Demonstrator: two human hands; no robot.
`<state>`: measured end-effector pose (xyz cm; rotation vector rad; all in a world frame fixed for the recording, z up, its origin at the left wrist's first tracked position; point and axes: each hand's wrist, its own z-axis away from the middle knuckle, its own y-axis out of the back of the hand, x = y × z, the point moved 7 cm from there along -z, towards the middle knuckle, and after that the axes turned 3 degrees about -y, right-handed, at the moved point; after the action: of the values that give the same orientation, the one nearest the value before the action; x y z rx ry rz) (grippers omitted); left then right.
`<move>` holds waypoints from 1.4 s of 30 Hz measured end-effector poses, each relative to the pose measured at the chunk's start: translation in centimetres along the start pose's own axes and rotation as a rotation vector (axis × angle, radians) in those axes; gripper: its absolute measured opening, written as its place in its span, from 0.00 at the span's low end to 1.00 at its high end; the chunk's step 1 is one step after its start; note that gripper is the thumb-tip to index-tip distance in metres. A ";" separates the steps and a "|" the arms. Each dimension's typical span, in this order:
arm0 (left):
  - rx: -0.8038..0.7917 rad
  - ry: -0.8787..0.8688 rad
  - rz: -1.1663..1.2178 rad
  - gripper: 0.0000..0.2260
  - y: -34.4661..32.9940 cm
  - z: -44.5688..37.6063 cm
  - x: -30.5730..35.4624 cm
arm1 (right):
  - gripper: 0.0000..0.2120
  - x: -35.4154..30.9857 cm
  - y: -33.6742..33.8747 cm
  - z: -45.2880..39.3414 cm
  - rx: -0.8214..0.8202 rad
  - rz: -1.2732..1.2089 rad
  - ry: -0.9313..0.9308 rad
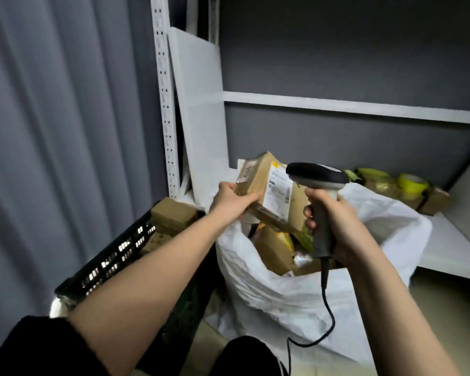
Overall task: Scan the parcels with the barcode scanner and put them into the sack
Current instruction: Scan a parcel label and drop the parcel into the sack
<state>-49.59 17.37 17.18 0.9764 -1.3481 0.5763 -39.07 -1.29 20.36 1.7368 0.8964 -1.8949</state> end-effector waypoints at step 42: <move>-0.797 0.579 -0.978 0.26 12.2 -8.2 -48.1 | 0.22 36.7 -29.0 -16.2 -0.440 0.380 -0.455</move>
<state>-63.74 39.23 -25.82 0.6037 -0.3780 -0.4025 -52.31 34.89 -10.81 1.0654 0.6809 -1.5921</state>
